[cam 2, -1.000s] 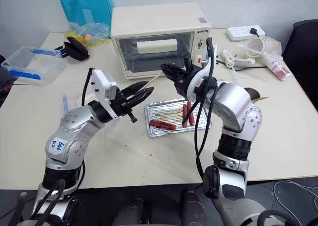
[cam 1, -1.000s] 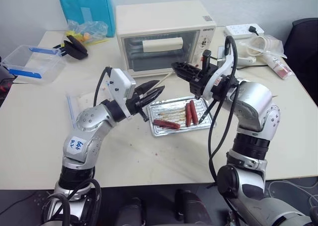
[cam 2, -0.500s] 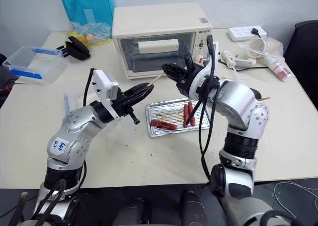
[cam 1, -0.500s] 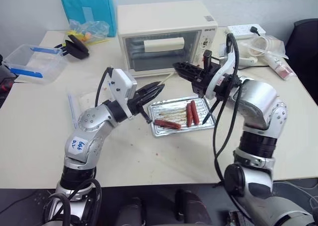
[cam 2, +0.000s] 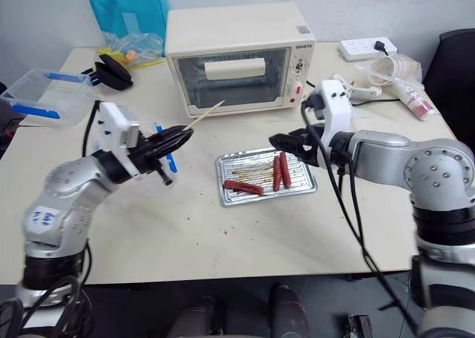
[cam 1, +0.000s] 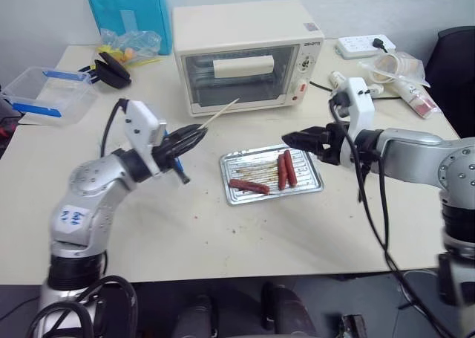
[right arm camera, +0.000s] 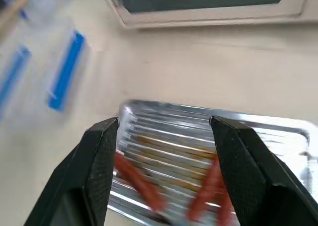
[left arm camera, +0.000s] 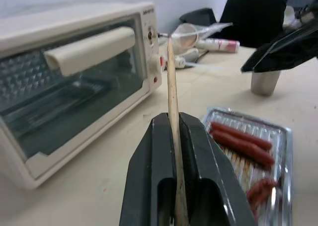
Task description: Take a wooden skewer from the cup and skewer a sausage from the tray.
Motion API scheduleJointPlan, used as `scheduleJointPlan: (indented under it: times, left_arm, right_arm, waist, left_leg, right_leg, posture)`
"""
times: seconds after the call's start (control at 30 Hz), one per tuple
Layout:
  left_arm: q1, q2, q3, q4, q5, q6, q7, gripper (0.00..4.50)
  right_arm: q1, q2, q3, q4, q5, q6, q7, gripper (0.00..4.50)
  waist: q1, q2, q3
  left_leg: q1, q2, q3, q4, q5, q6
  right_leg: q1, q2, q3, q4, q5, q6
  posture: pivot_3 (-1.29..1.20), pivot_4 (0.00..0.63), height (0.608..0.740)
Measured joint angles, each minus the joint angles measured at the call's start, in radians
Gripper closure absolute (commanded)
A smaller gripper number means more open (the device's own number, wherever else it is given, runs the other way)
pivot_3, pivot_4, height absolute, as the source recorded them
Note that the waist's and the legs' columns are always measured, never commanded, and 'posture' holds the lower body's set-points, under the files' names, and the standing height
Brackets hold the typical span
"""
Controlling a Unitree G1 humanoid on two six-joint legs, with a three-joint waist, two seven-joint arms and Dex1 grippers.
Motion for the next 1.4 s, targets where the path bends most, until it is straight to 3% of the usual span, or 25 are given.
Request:
scheduleJointPlan:
  times: [0.1, 0.2, 0.4, 0.67, 1.1, 1.2, 1.33, 1.4]
  left_arm:
    - [0.039, 0.097, 0.043, -0.066, -0.078, 0.067, -0.069, 4.50]
    - [0.081, 0.175, 0.076, -0.131, -0.154, 0.128, -0.127, 4.50]
    - [0.124, 0.235, 0.094, -0.229, -0.263, 0.204, -0.163, 4.50]
    - [0.111, 0.235, 0.093, -0.229, -0.275, 0.210, -0.136, 4.50]
    - [0.074, 0.222, 0.070, -0.216, -0.278, 0.208, -0.121, 4.50]
    - [0.066, 0.218, 0.057, -0.215, -0.278, 0.208, -0.115, 4.50]
    - [0.053, 0.215, 0.050, -0.215, -0.278, 0.208, -0.110, 4.50]
    - [0.051, 0.213, 0.049, -0.215, -0.278, 0.208, -0.105, 4.50]
  right_arm:
    - [-0.004, -0.054, 0.115, 0.006, -0.256, -0.102, 0.191, 1.47]
    - [-0.004, -0.046, 0.154, 0.045, -0.390, -0.135, 0.265, 1.47]
    - [0.117, 0.053, 0.154, 0.056, -0.566, -0.137, 0.260, 1.47]
    - [0.216, 0.151, 0.124, 0.038, -0.698, -0.095, 0.200, 1.47]
    - [0.241, 0.230, 0.097, 0.017, -0.808, -0.079, 0.218, 1.47]
    - [0.235, 0.247, 0.097, 0.028, -0.833, -0.086, 0.233, 2.04]
    - [0.233, 0.264, 0.099, 0.045, -0.863, -0.102, 0.262, 3.33]
    - [0.232, 0.272, 0.100, 0.049, -0.876, -0.104, 0.272, 3.33]
  waist:
    - [0.001, -0.001, 0.000]
    - [0.002, -0.002, 0.001]
    - [0.016, -0.005, 0.000]
    - [0.025, -0.005, 0.000]
    - [0.024, -0.005, 0.000]
    - [0.024, -0.005, 0.000]
    - [0.024, -0.005, 0.000]
    - [0.024, -0.005, 0.000]
  left_leg:
    - [0.000, 0.000, 0.001, 0.000, 0.001, -0.002]
    - [0.000, -0.001, 0.001, 0.000, 0.001, -0.003]
    - [0.000, 0.000, 0.001, 0.000, 0.000, -0.005]
    - [0.000, 0.000, 0.001, 0.001, 0.000, -0.005]
    - [0.000, -0.001, 0.001, 0.001, 0.000, -0.005]
    - [0.000, -0.001, 0.001, 0.001, 0.000, -0.005]
    - [0.001, -0.001, 0.001, 0.001, 0.000, -0.005]
    - [0.001, -0.001, 0.001, 0.001, 0.001, -0.006]
  right_leg:
    - [0.000, -0.001, 0.000, -0.001, 0.000, 0.001]
    - [0.000, -0.001, 0.000, -0.002, 0.001, 0.001]
    - [0.001, -0.001, -0.001, -0.002, 0.001, 0.000]
    - [0.000, -0.001, -0.001, -0.002, 0.001, 0.000]
    - [0.000, 0.000, -0.001, -0.001, 0.001, 0.000]
    - [0.000, 0.000, -0.001, 0.000, 0.001, 0.000]
    - [0.000, 0.000, -0.001, 0.000, 0.001, 0.000]
    - [0.000, 0.000, -0.001, 0.000, 0.001, 0.000]
  posture:
    - [0.00, 0.150, 0.740]
    - [0.00, 0.150, 0.740]
    - [0.00, 0.150, 0.740]
    - [0.00, 0.150, 0.740]
    - [0.00, 0.150, 0.740]
    - [0.00, 0.150, 0.740]
    - [0.00, 0.150, 0.740]
    - [0.00, 0.150, 0.740]
